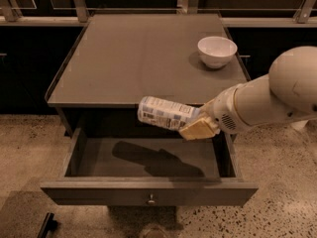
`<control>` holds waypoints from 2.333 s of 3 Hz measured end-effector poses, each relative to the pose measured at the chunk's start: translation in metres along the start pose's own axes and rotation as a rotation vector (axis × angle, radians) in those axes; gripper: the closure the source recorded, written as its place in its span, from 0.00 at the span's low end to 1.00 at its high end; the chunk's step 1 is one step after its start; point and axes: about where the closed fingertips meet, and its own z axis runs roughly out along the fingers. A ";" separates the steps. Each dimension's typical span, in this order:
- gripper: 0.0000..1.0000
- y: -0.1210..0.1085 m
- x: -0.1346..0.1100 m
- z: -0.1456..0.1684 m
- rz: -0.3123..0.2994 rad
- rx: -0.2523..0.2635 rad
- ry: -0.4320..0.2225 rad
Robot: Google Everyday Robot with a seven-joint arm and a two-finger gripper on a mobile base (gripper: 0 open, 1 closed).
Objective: Pick blue plastic bottle from top drawer and place on counter
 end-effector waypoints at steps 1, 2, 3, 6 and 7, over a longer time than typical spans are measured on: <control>1.00 -0.010 -0.023 -0.019 -0.020 -0.004 -0.024; 1.00 -0.033 -0.064 -0.002 -0.061 -0.029 -0.090; 1.00 -0.052 -0.107 0.045 -0.093 -0.086 -0.148; 0.58 -0.068 -0.134 0.117 -0.097 -0.147 -0.172; 0.34 -0.068 -0.134 0.117 -0.097 -0.147 -0.172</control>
Offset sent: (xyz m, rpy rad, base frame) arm 0.1229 0.0389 0.0485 0.1261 -0.1095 0.1267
